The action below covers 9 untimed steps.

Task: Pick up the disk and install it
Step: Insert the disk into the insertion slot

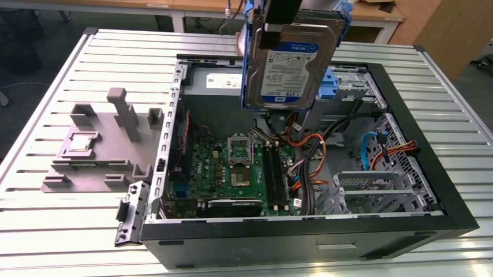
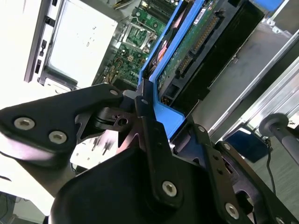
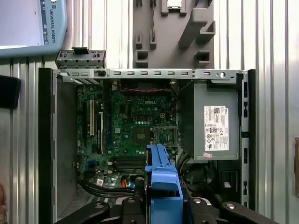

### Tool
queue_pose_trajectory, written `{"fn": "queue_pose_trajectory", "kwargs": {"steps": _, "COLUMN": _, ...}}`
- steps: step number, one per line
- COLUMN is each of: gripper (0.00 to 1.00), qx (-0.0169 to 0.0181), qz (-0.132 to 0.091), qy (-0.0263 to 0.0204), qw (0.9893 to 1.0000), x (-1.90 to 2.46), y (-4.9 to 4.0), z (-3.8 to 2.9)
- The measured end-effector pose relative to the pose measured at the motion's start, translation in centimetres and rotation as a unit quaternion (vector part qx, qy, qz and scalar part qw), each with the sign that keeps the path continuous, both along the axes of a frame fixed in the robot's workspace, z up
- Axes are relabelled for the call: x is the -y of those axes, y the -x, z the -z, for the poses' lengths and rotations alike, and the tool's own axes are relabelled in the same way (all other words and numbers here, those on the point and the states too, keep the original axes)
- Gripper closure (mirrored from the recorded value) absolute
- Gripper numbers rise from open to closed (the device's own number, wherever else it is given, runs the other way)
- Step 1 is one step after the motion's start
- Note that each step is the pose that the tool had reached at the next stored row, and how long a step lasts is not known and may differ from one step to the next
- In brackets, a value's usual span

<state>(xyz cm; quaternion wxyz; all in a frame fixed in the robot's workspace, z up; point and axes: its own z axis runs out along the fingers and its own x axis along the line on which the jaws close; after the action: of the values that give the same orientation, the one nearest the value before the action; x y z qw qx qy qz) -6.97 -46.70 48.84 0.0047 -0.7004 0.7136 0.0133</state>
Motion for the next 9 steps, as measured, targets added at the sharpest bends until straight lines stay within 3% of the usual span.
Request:
{"fn": "queue_pose_trajectory", "kwargs": {"steps": 3, "gripper": 0.63, "qx": 0.0001, "qz": 0.0, "qy": -0.0001, "qw": 1.0, "x": 0.09, "y": -0.42, "z": 0.01}}
{"fn": "queue_pose_trajectory", "kwargs": {"steps": 9, "gripper": 0.63, "qx": 0.0, "qz": 0.0, "qy": 0.0002, "qw": 1.0, "x": 1.09, "y": -0.47, "z": 0.02}}
